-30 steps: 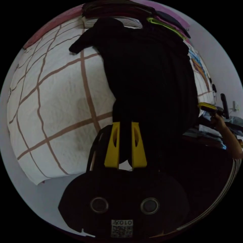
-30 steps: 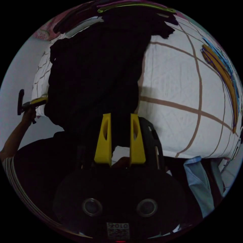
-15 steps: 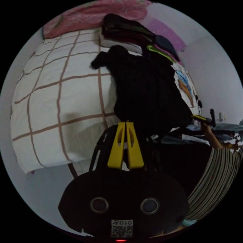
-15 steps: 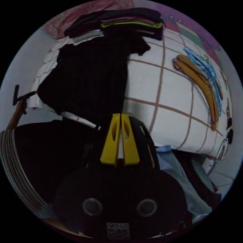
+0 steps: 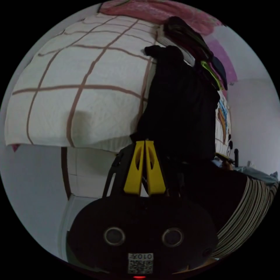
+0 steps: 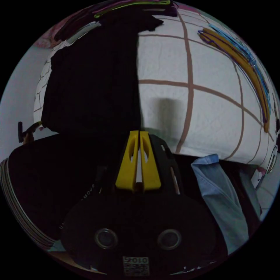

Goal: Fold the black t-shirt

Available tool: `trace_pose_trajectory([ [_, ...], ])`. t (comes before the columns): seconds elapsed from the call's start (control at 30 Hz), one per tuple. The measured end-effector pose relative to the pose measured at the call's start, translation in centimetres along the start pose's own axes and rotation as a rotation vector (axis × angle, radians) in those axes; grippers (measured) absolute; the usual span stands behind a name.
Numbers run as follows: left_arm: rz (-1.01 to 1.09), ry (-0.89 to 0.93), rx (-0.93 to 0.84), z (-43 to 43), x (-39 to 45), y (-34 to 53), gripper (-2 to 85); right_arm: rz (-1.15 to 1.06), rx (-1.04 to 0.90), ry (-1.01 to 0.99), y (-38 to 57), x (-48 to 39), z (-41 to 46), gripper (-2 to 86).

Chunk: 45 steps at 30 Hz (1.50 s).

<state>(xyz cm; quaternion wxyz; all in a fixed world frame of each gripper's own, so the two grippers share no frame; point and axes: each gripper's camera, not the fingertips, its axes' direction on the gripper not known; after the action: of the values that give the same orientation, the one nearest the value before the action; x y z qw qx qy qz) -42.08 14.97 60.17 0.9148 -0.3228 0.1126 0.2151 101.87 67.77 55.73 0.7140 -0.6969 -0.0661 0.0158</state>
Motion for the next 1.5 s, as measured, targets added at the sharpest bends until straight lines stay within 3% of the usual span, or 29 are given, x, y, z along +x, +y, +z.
trace_pose_trajectory([
  [0.07, -0.009, 0.020, 0.023, -0.8, 0.2, 0.0, -0.3, 0.009, -0.028, -0.002, -0.9, -0.8, -0.4, 3.1],
  [0.2, 0.206, -0.118, 0.067, -5.4, 4.0, 0.3, -0.3, -0.072, 0.064, 0.043, -1.0, -3.2, -3.9, 3.0],
  [0.53, 0.136, -0.059, -0.049, -6.2, 2.3, 0.9, -0.4, -0.197, -0.116, -0.007, -2.0, -8.3, -4.7, 3.0],
  [0.67, 0.160, -0.143, -0.196, -4.0, 2.2, -0.9, -0.3, -0.207, -0.233, 0.047, -4.3, -11.5, -3.3, 2.9],
  [0.8, 0.164, -0.115, -0.135, -1.0, 0.7, -0.6, -0.3, -0.161, -0.217, 0.095, -5.7, -13.8, -1.7, 2.7],
  [0.93, 0.086, -0.159, -0.122, 1.3, -0.2, 0.0, -0.2, -0.107, -0.127, 0.053, -6.5, -16.8, -1.6, 2.9],
  [1.2, 0.094, -0.163, 0.173, -3.9, -0.6, 0.4, 0.7, -0.085, 0.201, -0.075, -8.0, -23.0, -7.8, 5.2],
  [1.37, 0.174, -0.081, 0.309, -7.2, 0.4, -6.1, 3.2, -0.237, 0.434, -0.152, -13.2, -31.6, -11.8, 6.2],
  [1.5, 0.153, -0.034, 0.350, -8.4, 0.7, -13.0, 4.8, -0.390, 0.452, -0.216, -18.4, -39.6, -13.5, 6.4],
])
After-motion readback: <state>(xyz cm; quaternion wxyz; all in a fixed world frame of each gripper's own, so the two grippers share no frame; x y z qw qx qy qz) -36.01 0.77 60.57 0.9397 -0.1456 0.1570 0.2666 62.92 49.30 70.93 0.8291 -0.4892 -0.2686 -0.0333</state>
